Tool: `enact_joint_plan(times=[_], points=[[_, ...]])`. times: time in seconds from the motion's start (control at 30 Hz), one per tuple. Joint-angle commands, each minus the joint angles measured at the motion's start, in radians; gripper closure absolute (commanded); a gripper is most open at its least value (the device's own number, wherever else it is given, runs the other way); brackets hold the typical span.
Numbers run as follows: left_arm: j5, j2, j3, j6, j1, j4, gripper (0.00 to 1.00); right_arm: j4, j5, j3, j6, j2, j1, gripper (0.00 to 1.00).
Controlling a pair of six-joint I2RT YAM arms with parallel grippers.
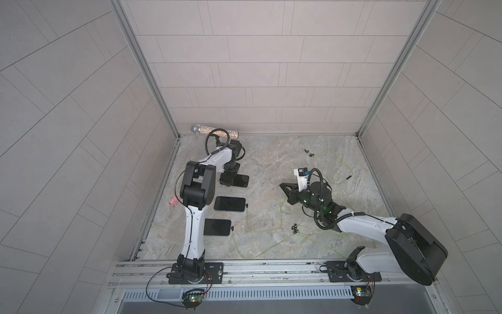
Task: Plug wired earphones into phones
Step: Pick up the phone at the center of the board.
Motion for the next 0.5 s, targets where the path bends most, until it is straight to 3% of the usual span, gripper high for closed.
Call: enact_joint_plan(times=[0.0, 0.17, 0.47], points=[[0.005, -0.035, -0.034, -0.004, -0.009, -0.042, 0.18, 0.030, 0.008, -0.012, -0.015, -0.025, 0.004, 1.00], [-0.029, -0.056, -0.056, -0.029, -0.008, -0.044, 0.14, 0.034, 0.008, -0.014, -0.014, -0.025, 0.005, 1.00], [0.012, -0.024, -0.060, -0.054, -0.015, 0.009, 0.07, 0.038, 0.010, -0.018, -0.014, -0.025, 0.005, 1.00]])
